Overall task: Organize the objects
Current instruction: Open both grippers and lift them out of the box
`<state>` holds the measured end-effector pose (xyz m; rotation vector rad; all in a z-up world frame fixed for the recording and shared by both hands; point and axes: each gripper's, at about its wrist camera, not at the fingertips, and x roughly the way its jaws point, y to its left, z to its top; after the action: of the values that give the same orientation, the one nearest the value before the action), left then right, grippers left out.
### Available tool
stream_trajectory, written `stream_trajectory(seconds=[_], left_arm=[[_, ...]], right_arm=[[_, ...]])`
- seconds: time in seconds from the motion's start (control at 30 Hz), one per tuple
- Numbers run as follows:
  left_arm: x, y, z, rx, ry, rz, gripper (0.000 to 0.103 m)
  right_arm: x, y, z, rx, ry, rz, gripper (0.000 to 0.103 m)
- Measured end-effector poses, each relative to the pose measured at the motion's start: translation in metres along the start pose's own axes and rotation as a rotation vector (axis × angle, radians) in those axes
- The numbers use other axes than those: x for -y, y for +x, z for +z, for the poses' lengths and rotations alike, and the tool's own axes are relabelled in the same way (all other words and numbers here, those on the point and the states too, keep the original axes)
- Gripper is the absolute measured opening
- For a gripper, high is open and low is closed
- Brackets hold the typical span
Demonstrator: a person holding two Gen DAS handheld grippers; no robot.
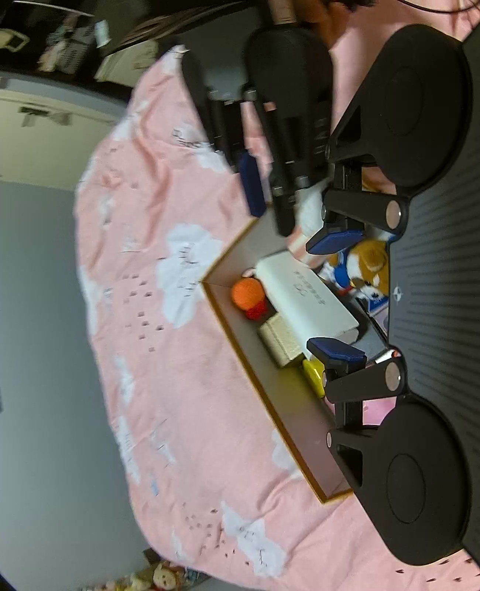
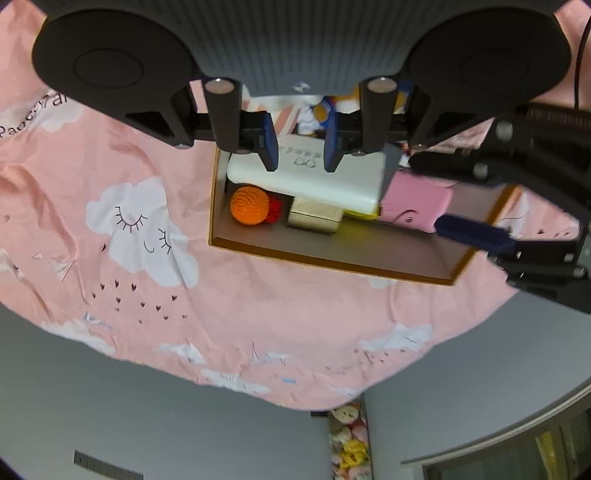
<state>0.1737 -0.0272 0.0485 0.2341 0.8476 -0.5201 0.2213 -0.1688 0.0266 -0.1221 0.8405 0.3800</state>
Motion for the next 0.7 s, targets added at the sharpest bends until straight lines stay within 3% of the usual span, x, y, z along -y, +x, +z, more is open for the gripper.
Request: stream_trajectory(seconds=[0.13, 0.23, 0.3, 0.47, 0.7], left_arm=[[0.01, -0.024, -0.008, 0.057, -0.069, 0.026, 0.065], [0.019, -0.045, -0.018, 0.129, -0.097, 0.061, 0.075], [0.026, -0.056, -0.026, 0.178, -0.105, 0.124, 0.085], [0.051, -0.071, -0.056, 0.229, -0.132, 0.287, 0.088], [0.077, -0.065, -0.099, 0.262, -0.239, 0.373, 0.09]], right_arm=[[-0.014, -0.03, -0.016, 0.049, -0.012, -0.002, 0.034], [-0.024, -0.049, -0.029, 0.087, -0.016, -0.007, 0.036], [-0.03, -0.058, -0.037, 0.11, -0.015, -0.016, 0.038], [-0.038, -0.074, -0.058, 0.152, 0.029, -0.017, 0.044], [-0.045, -0.082, -0.09, 0.182, 0.083, -0.077, 0.048]])
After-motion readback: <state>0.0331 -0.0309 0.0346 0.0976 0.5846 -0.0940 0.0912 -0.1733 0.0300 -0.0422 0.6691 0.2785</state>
